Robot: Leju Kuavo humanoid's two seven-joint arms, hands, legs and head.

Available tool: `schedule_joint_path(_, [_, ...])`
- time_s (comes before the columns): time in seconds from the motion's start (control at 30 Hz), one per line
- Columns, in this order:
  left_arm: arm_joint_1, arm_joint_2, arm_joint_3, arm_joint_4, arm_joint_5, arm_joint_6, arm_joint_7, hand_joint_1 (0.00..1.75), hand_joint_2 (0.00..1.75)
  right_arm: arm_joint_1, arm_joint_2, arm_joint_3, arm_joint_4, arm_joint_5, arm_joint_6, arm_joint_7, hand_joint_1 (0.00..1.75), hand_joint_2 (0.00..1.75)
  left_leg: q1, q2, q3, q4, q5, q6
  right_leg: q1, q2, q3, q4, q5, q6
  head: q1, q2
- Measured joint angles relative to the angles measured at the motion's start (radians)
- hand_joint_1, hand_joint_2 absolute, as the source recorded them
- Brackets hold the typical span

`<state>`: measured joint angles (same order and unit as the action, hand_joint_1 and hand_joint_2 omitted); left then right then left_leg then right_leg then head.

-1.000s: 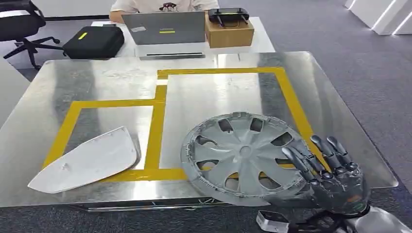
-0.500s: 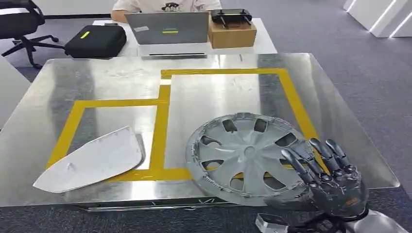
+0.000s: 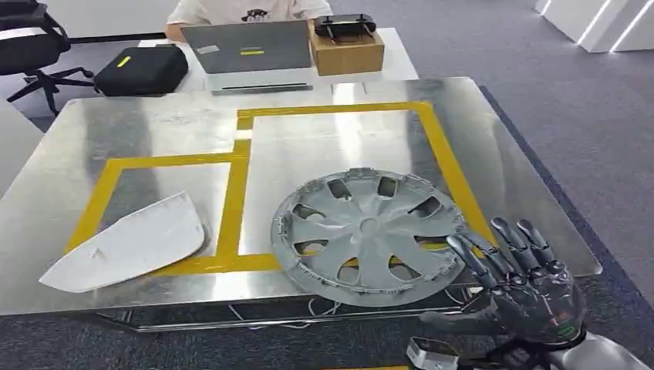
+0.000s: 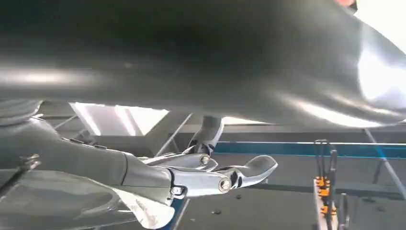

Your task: Take the parts from the cabinet and place them on the table.

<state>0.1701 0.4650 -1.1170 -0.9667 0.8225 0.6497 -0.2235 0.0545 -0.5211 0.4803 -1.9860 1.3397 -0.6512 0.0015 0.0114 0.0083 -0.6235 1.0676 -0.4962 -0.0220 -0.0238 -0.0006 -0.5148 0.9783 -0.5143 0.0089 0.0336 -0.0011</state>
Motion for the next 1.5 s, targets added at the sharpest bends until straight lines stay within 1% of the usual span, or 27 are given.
schedule_joint_path(0.07, [-0.001, 0.000, 0.000, 0.000, 0.005, 0.001, 0.002, 0.00, 0.00, 0.001, 0.000, 0.000, 0.000, 0.000, 0.003, 0.001, 0.00, 0.00, 0.000, -0.001, -0.040, 0.151, -0.113, -0.004, 0.005, 0.000, -0.019, 0.002, 0.017, -0.008, -0.002, 0.000])
schedule_joint_path(0.13, [-0.001, 0.000, 0.000, -0.001, 0.005, 0.002, 0.002, 0.00, 0.00, 0.001, 0.000, 0.000, 0.000, 0.000, 0.010, 0.003, 0.00, 0.00, 0.000, -0.001, -0.047, 0.240, -0.148, -0.003, 0.010, 0.000, -0.042, 0.005, 0.034, -0.009, -0.002, 0.000])
schedule_joint_path(0.2, [-0.002, 0.000, -0.001, -0.001, 0.006, 0.004, 0.004, 0.00, 0.00, 0.001, 0.000, 0.001, 0.000, -0.002, 0.015, 0.003, 0.00, 0.00, -0.002, -0.002, 0.024, 0.162, -0.096, 0.007, 0.016, 0.002, -0.064, 0.008, 0.049, -0.009, -0.002, 0.000])
schedule_joint_path(0.27, [-0.003, 0.002, -0.001, -0.001, 0.008, 0.006, 0.005, 0.00, 0.00, 0.001, 0.000, 0.001, 0.000, -0.002, 0.018, 0.004, 0.00, 0.00, -0.010, -0.006, 0.143, -0.020, -0.042, 0.030, 0.020, 0.003, -0.076, 0.008, 0.062, -0.008, -0.002, 0.000])
schedule_joint_path(0.3, [-0.006, 0.006, -0.002, -0.001, 0.008, 0.006, 0.005, 0.00, 0.00, 0.001, 0.000, 0.001, 0.000, -0.002, 0.018, 0.005, 0.00, 0.00, -0.015, -0.010, 0.183, -0.088, -0.059, 0.045, 0.024, 0.002, -0.081, 0.010, 0.068, -0.002, -0.001, 0.000])
schedule_joint_path(0.37, [-0.007, 0.006, -0.002, -0.002, 0.012, 0.009, 0.005, 0.00, 0.00, 0.001, 0.000, 0.001, 0.000, -0.003, 0.020, 0.006, 0.00, 0.00, -0.018, -0.010, 0.182, -0.104, -0.051, 0.040, 0.022, 0.001, -0.085, 0.009, 0.083, 0.010, -0.002, 0.000])
schedule_joint_path(0.43, [-0.007, 0.007, -0.003, -0.002, 0.015, 0.009, 0.005, 0.00, 0.00, 0.002, 0.000, 0.002, 0.000, -0.002, 0.021, 0.006, 0.00, 0.00, -0.022, -0.010, 0.175, -0.108, -0.035, 0.049, 0.019, 0.002, -0.086, 0.005, 0.098, 0.025, -0.002, 0.000])
schedule_joint_path(0.47, [-0.008, 0.006, -0.005, -0.003, 0.015, 0.008, 0.005, 0.00, 0.00, 0.003, 0.000, 0.001, 0.000, -0.002, 0.021, 0.006, 0.00, 0.00, -0.014, -0.001, 0.164, -0.116, -0.020, 0.054, 0.015, 0.006, -0.096, 0.014, 0.085, 0.027, -0.004, 0.000])
schedule_joint_path(0.5, [-0.011, 0.006, -0.006, -0.003, 0.015, 0.008, 0.005, 0.00, 0.00, 0.003, 0.000, 0.002, 0.000, -0.002, 0.022, 0.006, 0.00, 0.00, -0.015, 0.000, 0.151, -0.116, -0.010, 0.062, 0.015, 0.004, -0.116, 0.042, 0.034, 0.033, 0.001, 0.000])
schedule_joint_path(0.57, [-0.012, 0.003, -0.006, -0.003, 0.014, 0.008, 0.005, 0.00, 0.00, 0.003, 0.000, 0.001, 0.000, -0.003, 0.023, 0.007, 0.00, 0.00, -0.016, 0.004, 0.123, -0.113, 0.008, 0.069, 0.013, 0.004, -0.157, 0.185, -0.085, 0.040, 0.002, 0.000])
schedule_joint_path(0.6, [-0.012, 0.003, -0.006, -0.003, 0.015, 0.008, 0.005, 0.00, 0.00, 0.004, 0.000, 0.002, 0.001, -0.002, 0.023, 0.007, 0.00, 0.00, -0.017, 0.006, 0.109, -0.111, 0.018, 0.070, 0.011, 0.004, -0.172, 0.258, -0.123, 0.045, 0.000, 0.000])
schedule_joint_path(0.63, [-0.012, 0.003, -0.008, -0.003, 0.014, 0.008, 0.005, 0.00, 0.00, 0.004, 0.000, 0.002, 0.002, -0.002, 0.024, 0.007, 0.00, 0.00, -0.017, 0.008, 0.093, -0.109, 0.029, 0.069, 0.011, 0.003, -0.173, 0.303, -0.127, 0.049, 0.001, 0.000])
schedule_joint_path(0.7, [-0.013, 0.003, -0.012, -0.003, 0.014, 0.008, 0.005, 0.00, 0.00, 0.004, 0.000, 0.002, 0.003, -0.002, 0.024, 0.007, 0.00, 0.00, -0.016, 0.009, 0.063, -0.101, 0.046, 0.064, 0.009, 0.002, -0.121, 0.277, -0.060, 0.053, 0.001, 0.000])
schedule_joint_path(0.77, [-0.016, 0.002, -0.017, -0.003, 0.014, 0.008, 0.005, 0.00, 0.00, 0.003, 0.000, 0.002, 0.003, -0.002, 0.024, 0.008, 0.00, 0.00, -0.015, 0.009, 0.042, -0.087, 0.057, 0.057, 0.007, -0.001, -0.003, 0.121, -0.007, 0.051, 0.001, 0.000])
schedule_joint_path(0.83, [-0.017, 0.002, -0.019, -0.003, 0.013, 0.011, 0.008, 0.00, 0.00, 0.004, 0.000, 0.002, 0.003, -0.002, 0.024, 0.010, 0.00, 0.00, -0.021, 0.009, 0.023, -0.068, 0.067, 0.047, 0.011, 0.000, 0.099, -0.029, -0.047, 0.043, -0.001, 0.000])
schedule_joint_path(0.93, [-0.017, 0.004, -0.023, -0.003, 0.013, 0.019, 0.015, 0.00, 0.00, 0.011, 0.000, 0.001, 0.003, -0.002, 0.029, 0.015, 0.00, 0.00, -0.018, 0.008, 0.011, -0.070, 0.093, 0.029, 0.015, 0.000, 0.068, -0.027, -0.043, 0.025, -0.001, 0.000])
schedule_joint_path(0.97, [-0.016, 0.007, -0.024, -0.003, 0.013, 0.021, 0.016, 0.00, 0.00, 0.018, 0.000, 0.001, 0.003, -0.002, 0.032, 0.017, 0.00, 0.00, -0.016, 0.005, 0.004, -0.065, 0.089, 0.023, 0.007, -0.004, 0.061, -0.034, -0.031, 0.011, 0.001, 0.000])
schedule_joint_path(1.03, [-0.012, 0.006, -0.025, -0.008, 0.014, 0.029, 0.022, 0.00, 0.00, 0.034, 0.001, -0.002, 0.003, -0.002, 0.037, 0.024, 0.00, 0.00, -0.013, 0.001, -0.017, 0.010, -0.022, 0.010, 0.008, -0.008, 0.039, -0.033, -0.013, -0.009, -0.006, 0.000])
schedule_joint_path(1.1, [-0.011, 0.007, -0.027, -0.010, 0.015, 0.037, 0.025, 0.00, 0.00, 0.047, 0.002, -0.004, 0.004, -0.001, 0.041, 0.029, 0.00, 0.00, -0.009, 0.001, -0.046, 0.162, -0.127, 0.002, 0.009, -0.009, 0.021, -0.031, 0.007, -0.010, -0.006, 0.000])
schedule_joint_path(1.13, [-0.012, 0.007, -0.027, -0.015, 0.015, 0.042, 0.029, 0.00, 0.00, 0.060, 0.003, -0.009, 0.004, -0.001, 0.047, 0.036, 0.00, 0.00, -0.008, 0.001, -0.052, 0.219, -0.143, -0.001, 0.010, -0.010, 0.012, -0.028, 0.017, -0.009, -0.006, 0.000])
schedule_joint_path(1.17, [-0.011, 0.008, -0.027, -0.021, 0.015, 0.045, 0.031, 0.00, 0.00, 0.075, 0.004, -0.013, 0.006, -0.001, 0.052, 0.041, 0.00, 0.00, -0.006, 0.001, -0.041, 0.237, -0.125, -0.002, 0.010, -0.010, -0.005, -0.023, 0.026, -0.008, -0.006, 0.000])
schedule_joint_path(1.2, [-0.010, 0.010, -0.027, -0.026, 0.015, 0.046, 0.035, 0.00, 0.00, 0.089, 0.006, -0.018, 0.008, -0.001, 0.058, 0.049, 0.00, 0.00, -0.005, 0.000, -0.011, 0.215, -0.087, -0.002, 0.010, -0.010, -0.022, -0.017, 0.034, -0.006, -0.007, 0.000])
schedule_joint_path(1.27, [-0.006, 0.017, -0.027, -0.041, 0.014, 0.047, 0.043, 0.00, 0.00, 0.120, 0.011, -0.035, 0.011, -0.004, 0.068, 0.064, 0.00, 0.00, -0.005, -0.001, 0.095, 0.059, -0.027, 0.004, 0.010, -0.009, -0.046, -0.003, 0.045, -0.001, -0.007, 0.000])
schedule_joint_path(1.33, [-0.001, 0.024, -0.027, -0.051, -0.001, 0.048, 0.058, 0.00, 0.00, 0.141, 0.013, -0.044, 0.016, -0.010, 0.075, 0.087, 0.00, 0.00, -0.008, -0.011, 0.183, -0.087, -0.046, 0.016, 0.016, -0.007, -0.064, 0.009, 0.053, 0.008, -0.008, 0.000])
schedule_joint_path(1.4, [0.007, 0.027, -0.020, -0.065, -0.034, 0.051, 0.078, 0.00, 0.00, 0.179, 0.014, -0.056, 0.024, -0.029, 0.087, 0.128, 0.00, 0.00, -0.012, -0.011, 0.176, -0.099, -0.050, 0.024, 0.014, -0.008, -0.074, 0.007, 0.072, 0.021, -0.007, 0.000])
schedule_joint_path(1.47, [0.021, 0.029, -0.014, -0.078, -0.057, 0.051, 0.097, 0.00, 0.00, 0.212, 0.014, -0.063, 0.036, -0.039, 0.095, 0.158, 0.00, 0.00, -0.008, -0.008, 0.155, -0.106, -0.030, 0.044, 0.014, -0.005, -0.082, 0.005, 0.084, 0.035, -0.006, 0.000])
schedule_joint_path(1.5, [0.023, 0.030, -0.012, -0.084, -0.073, 0.051, 0.106, 0.00, 0.00, 0.225, 0.015, -0.066, 0.042, -0.047, 0.096, 0.170, 0.00, 0.00, -0.006, -0.002, 0.149, -0.107, -0.020, 0.051, 0.012, -0.002, -0.095, 0.017, 0.053, 0.039, -0.007, 0.000])
